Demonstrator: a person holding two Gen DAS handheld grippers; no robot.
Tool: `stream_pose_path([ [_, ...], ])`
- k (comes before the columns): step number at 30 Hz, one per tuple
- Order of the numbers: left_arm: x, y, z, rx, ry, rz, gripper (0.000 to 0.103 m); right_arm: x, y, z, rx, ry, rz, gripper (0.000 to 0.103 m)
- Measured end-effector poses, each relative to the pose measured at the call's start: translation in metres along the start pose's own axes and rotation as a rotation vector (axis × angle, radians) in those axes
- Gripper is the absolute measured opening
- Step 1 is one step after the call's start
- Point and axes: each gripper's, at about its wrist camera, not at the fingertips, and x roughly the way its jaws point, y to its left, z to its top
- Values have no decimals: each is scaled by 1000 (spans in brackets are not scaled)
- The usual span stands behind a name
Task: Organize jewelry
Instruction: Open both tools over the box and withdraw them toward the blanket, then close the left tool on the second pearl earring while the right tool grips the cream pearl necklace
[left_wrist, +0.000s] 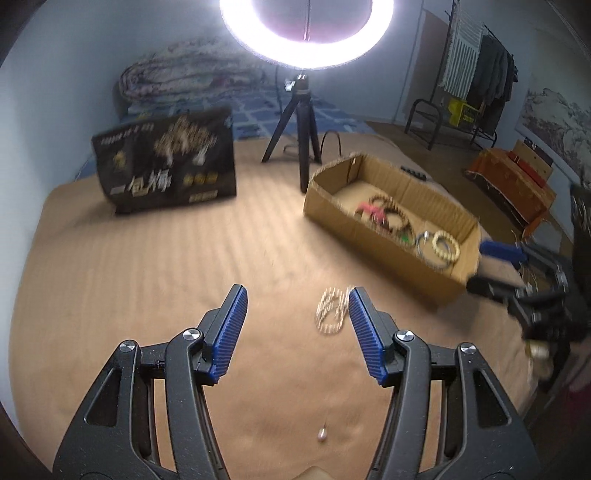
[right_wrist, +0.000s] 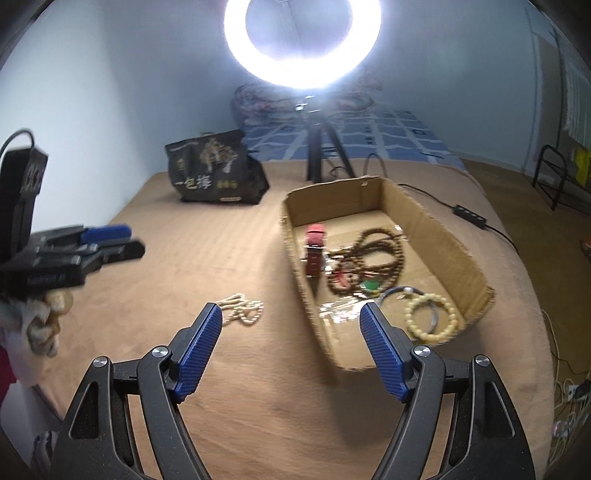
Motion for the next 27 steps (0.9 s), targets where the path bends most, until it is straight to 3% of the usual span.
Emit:
stream_pose_path([
  [7, -9, 9, -53, -2, 50, -39, 59, 23, 30, 1, -56, 36, 37, 77],
  [12, -4, 7, -84, 10, 104, -89, 45, 45, 50, -2, -101, 79, 56, 77],
  [21, 15, -6, -105, 70, 166, -146, 27, 89, 61, -9, -98, 150, 64, 77],
  [27, 26, -14, -113, 96, 186, -159, 26, 110, 69, -6, -122, 176, 53, 77],
])
